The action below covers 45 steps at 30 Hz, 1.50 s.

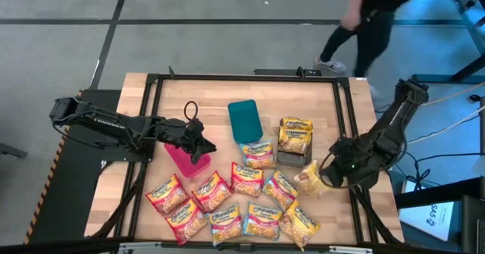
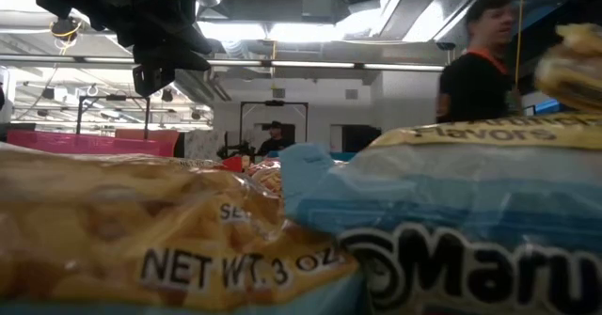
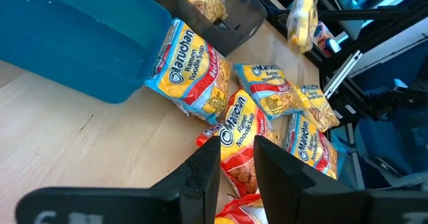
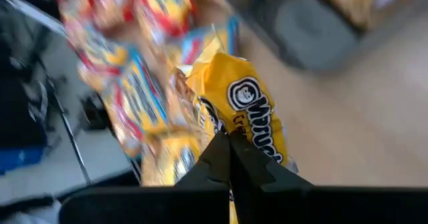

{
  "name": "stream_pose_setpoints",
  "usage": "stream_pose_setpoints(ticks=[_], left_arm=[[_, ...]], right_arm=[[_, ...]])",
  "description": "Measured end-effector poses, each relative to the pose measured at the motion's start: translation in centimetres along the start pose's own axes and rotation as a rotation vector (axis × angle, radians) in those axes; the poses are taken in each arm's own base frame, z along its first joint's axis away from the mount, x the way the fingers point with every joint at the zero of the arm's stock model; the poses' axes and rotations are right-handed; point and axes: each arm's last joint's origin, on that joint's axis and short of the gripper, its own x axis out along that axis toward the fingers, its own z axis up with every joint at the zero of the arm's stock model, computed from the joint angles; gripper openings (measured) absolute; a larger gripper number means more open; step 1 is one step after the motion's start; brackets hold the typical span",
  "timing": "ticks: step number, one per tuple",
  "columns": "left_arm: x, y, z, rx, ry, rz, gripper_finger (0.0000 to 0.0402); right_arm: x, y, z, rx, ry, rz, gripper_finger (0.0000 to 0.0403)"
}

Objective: Sort Maruchan noodles
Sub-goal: Put the yellow noodle pack into the black bin

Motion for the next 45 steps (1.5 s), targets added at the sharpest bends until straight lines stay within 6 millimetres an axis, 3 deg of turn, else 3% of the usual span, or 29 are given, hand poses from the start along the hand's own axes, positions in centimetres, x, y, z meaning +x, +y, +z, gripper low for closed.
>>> stream_pose_setpoints(ticks=[9, 16, 26, 35, 45], left_arm=[[0.0, 0.0, 0.0, 0.000, -0.001, 0.001, 0.0085], [0.0, 0.0, 0.0, 0.000, 0.000, 0.001, 0.0085], [0.0, 0.1, -0.1, 0.026, 0.008, 0.009, 0.0085], [0.0, 0.2, -0.1, 0.027, 0.014, 0.018, 0.0085], [0.0, 0.2, -0.1, 0.026, 0.014, 0.018, 0.0085]], right_arm=[[-1.0, -0.7, 1.5, -0.062, -0.339, 0.030, 0.0000], [-0.7, -1.3, 2.8, -0.056, -0.458, -0.057, 0.0000], [0.1, -2.0, 5.6, -0.067, -0.408, -0.223, 0.0000], [1.0, -1.3, 8.2, -0.199, -0.270, -0.175, 0.0000], [1.2, -2.6, 10.4, -0.238, -0.137, -0.173, 0.0000]])
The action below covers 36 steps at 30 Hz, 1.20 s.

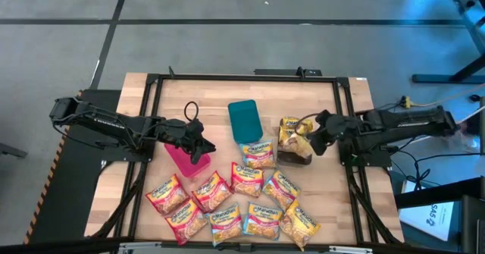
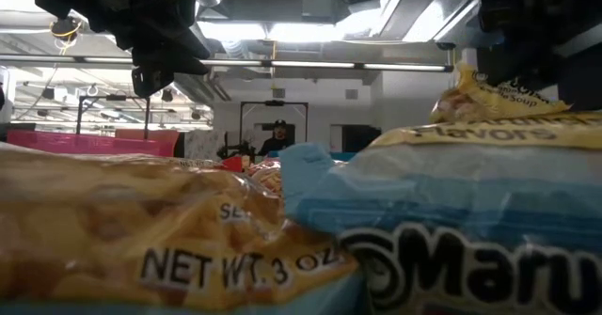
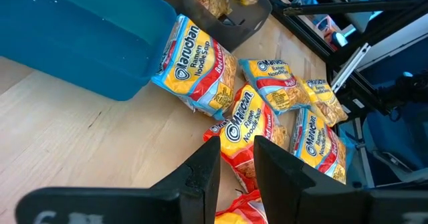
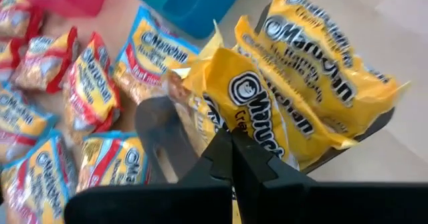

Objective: Sort Maruchan noodles
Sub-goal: Put the yellow noodle pack into the black bin

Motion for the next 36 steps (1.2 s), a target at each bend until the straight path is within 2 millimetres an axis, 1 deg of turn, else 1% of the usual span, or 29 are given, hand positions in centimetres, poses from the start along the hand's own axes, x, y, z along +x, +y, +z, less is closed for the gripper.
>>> stream_pose_setpoints(ticks=[4, 9, 16, 21, 28, 32, 36], left_arm=[[0.0, 0.0, 0.0, 0.000, 0.000, 0.000, 0.0085], [0.0, 0.0, 0.0, -0.001, 0.000, 0.000, 0.0085], [0.0, 0.0, 0.0, -0.003, 0.000, 0.000, 0.0085], [0.0, 0.0, 0.0, -0.003, 0.001, -0.002, 0.0085], [0.0, 0.0, 0.0, -0.006, 0.005, -0.006, 0.0085], [0.0, 0.0, 0.0, -0.006, 0.005, -0.006, 0.0085], [0.0, 0.0, 0.0, -0.006, 0.005, -0.006, 0.0085]], right_arm=[[0.7, -0.2, 0.5, -0.017, 0.062, 0.020, 0.0000], [1.9, -0.4, 1.0, -0.041, 0.090, -0.018, 0.0000], [3.6, 0.0, 1.9, -0.086, 0.129, 0.053, 0.0000], [4.5, 0.1, 1.9, -0.108, 0.168, 0.033, 0.0000], [4.4, 0.1, 2.2, -0.125, 0.147, -0.005, 0.0000], [3.1, 0.8, 3.3, -0.181, 0.114, -0.021, 0.0000], [1.6, 1.2, 3.9, -0.223, 0.135, -0.041, 0.0000]])
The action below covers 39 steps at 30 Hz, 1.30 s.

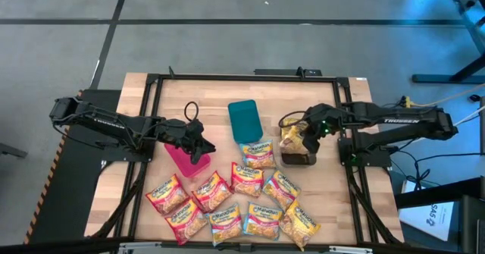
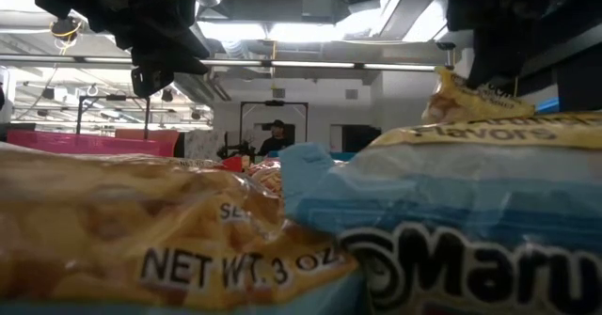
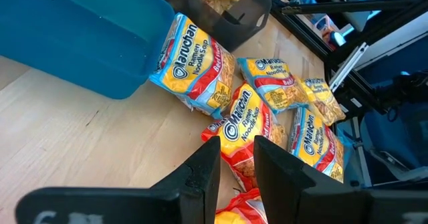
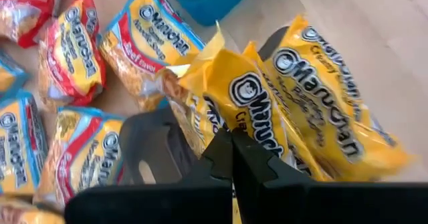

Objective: Sort Maruchan noodles
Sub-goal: Put the yellow noodle pack into the black bin

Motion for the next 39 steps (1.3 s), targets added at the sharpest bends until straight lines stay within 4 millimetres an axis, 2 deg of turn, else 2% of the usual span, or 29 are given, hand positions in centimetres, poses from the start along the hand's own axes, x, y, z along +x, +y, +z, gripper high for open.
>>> stream_pose_setpoints(ticks=[7, 16, 24, 29, 34, 39], left_arm=[[0.0, 0.0, 0.0, 0.000, 0.000, 0.000, 0.0085], [0.0, 0.0, 0.0, -0.001, 0.000, 0.000, 0.0085], [0.0, -0.1, 0.0, -0.003, 0.002, -0.002, 0.0085], [0.0, -0.4, -0.3, 0.006, 0.014, -0.016, 0.0085], [0.0, -0.6, -0.6, 0.014, 0.021, -0.024, 0.0085], [0.0, -0.7, -0.6, 0.016, 0.023, -0.027, 0.0085]], right_arm=[[-0.4, -0.1, -0.3, -0.005, 0.054, -0.007, 0.0000], [1.1, 0.0, -0.2, -0.014, 0.139, -0.043, 0.0002], [2.6, 0.1, 0.1, -0.033, 0.185, -0.090, 0.0031], [2.9, 0.1, 0.1, -0.034, 0.197, -0.096, 0.0057], [1.9, 0.6, 1.2, -0.034, 0.152, -0.073, 0.0079], [-0.8, 2.0, 3.1, -0.012, 0.118, 0.064, 0.0085]])
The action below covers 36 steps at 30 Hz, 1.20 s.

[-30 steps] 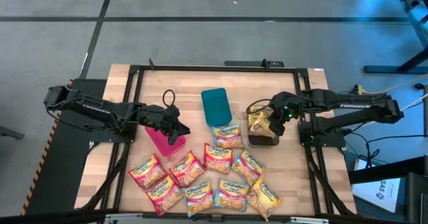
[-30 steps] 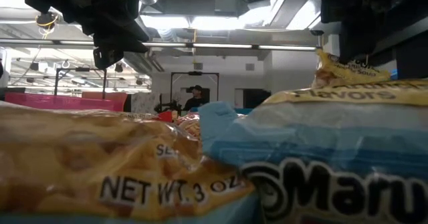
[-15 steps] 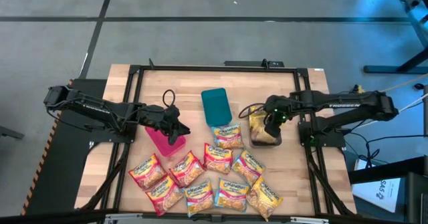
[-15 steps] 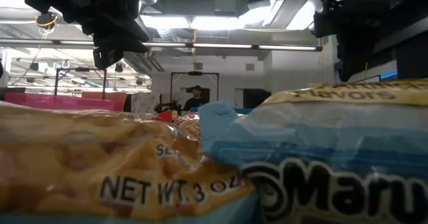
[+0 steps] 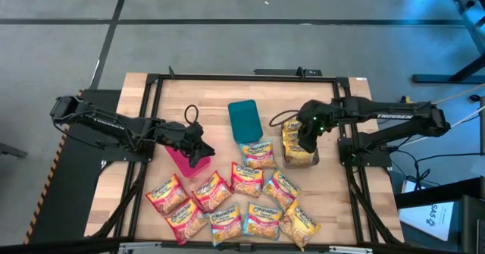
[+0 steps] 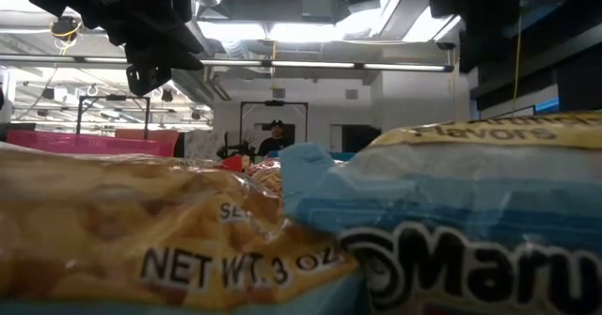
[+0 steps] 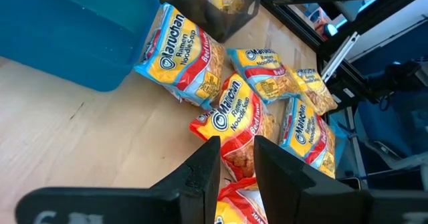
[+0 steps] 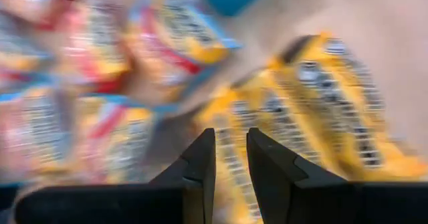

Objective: Sort Maruchan noodles
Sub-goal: Put the yellow noodle pack into the black bin

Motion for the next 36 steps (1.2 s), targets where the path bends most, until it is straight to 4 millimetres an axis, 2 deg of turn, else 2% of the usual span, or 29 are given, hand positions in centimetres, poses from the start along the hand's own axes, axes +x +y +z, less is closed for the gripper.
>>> stream_pose_setpoints(ticks=[6, 11, 16, 23, 29, 32, 36], left_arm=[[0.0, 0.0, 0.0, 0.001, 0.000, 0.000, 0.0085], [0.0, 0.0, 0.0, 0.003, 0.000, 0.000, 0.0085], [0.0, 0.0, 0.0, 0.009, 0.001, -0.001, 0.0085], [0.0, 0.0, 0.0, 0.011, 0.001, -0.001, 0.0085], [0.0, 0.0, 0.0, 0.010, 0.001, -0.001, 0.0085], [0.0, 0.0, 0.0, 0.010, -0.001, 0.001, 0.0085], [0.0, 0.0, 0.0, 0.012, -0.001, 0.001, 0.0085]], right_arm=[[-2.8, 2.2, 0.7, 0.170, 0.136, 0.362, 0.0079], [-3.2, 4.9, -1.0, 0.125, 0.288, 0.487, 0.0078], [-3.4, 7.9, -3.8, 0.115, 0.372, 0.446, 0.0078], [-4.0, 10.9, -7.6, 0.170, 0.315, 0.332, 0.0078], [-4.4, 14.1, -10.4, 0.143, 0.206, 0.387, 0.0078], [-3.7, 15.8, -11.7, 0.096, 0.203, 0.419, 0.0078], [-1.4, 17.3, -12.4, 0.079, 0.138, 0.343, 0.0078]])
